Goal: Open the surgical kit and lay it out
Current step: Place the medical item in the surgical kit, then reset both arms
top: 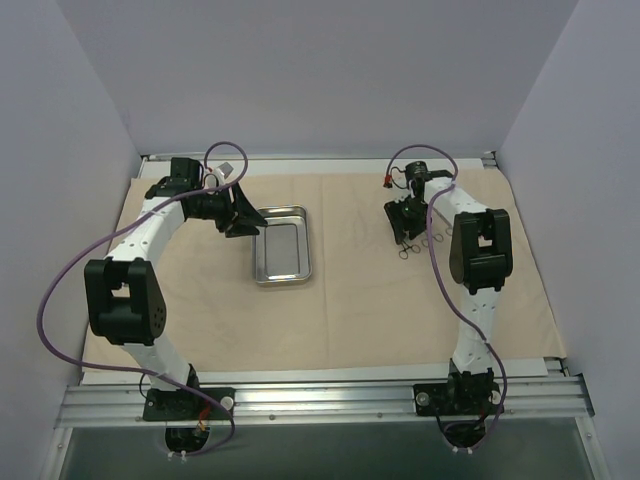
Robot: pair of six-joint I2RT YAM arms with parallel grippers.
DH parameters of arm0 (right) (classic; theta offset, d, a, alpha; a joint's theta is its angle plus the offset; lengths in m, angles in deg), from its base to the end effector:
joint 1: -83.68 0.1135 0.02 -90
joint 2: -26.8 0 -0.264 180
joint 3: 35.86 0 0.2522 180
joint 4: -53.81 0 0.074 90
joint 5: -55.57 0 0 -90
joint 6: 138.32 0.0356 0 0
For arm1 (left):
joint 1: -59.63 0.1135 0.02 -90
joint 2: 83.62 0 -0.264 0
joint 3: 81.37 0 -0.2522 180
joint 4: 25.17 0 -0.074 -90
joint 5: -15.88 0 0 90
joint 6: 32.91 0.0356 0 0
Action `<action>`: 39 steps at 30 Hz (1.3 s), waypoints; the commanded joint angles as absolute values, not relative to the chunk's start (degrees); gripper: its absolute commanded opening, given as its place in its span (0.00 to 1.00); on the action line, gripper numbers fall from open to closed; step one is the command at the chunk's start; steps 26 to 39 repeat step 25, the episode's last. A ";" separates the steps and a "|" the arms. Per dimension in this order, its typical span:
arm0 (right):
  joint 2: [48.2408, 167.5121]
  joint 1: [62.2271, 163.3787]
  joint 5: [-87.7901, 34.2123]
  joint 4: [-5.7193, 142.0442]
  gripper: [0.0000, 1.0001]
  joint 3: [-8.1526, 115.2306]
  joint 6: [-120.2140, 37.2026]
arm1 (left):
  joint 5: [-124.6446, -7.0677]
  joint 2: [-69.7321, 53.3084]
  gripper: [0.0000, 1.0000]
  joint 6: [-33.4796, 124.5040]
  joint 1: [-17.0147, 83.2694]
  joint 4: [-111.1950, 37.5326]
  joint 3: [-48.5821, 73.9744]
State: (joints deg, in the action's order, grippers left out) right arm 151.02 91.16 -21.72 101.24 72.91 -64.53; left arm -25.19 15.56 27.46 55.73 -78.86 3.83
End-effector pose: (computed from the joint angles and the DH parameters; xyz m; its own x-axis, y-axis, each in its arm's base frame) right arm 0.4562 0.0678 0.1678 -0.7842 -0.3776 -0.4924 -0.4638 0.8839 0.0608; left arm 0.3624 -0.0516 0.2722 -0.9548 -0.2605 -0.1434 -0.0340 0.5747 -0.8176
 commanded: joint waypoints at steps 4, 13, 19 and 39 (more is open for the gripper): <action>142.12 90.97 -27.13 100.35 0.90 70.99 -60.46 | -24.55 10.34 0.55 27.39 56.20 -76.20 6.29; 124.47 95.88 -28.99 85.11 1.00 56.88 -47.80 | -27.53 5.77 0.58 26.16 56.11 -73.49 11.64; 111.71 102.48 -36.72 69.89 1.00 42.17 -31.10 | -32.45 2.96 0.94 24.41 56.46 -67.35 14.81; 106.43 103.80 -38.88 55.57 1.00 28.99 -23.80 | -32.29 -4.60 0.94 11.08 56.20 -40.25 29.91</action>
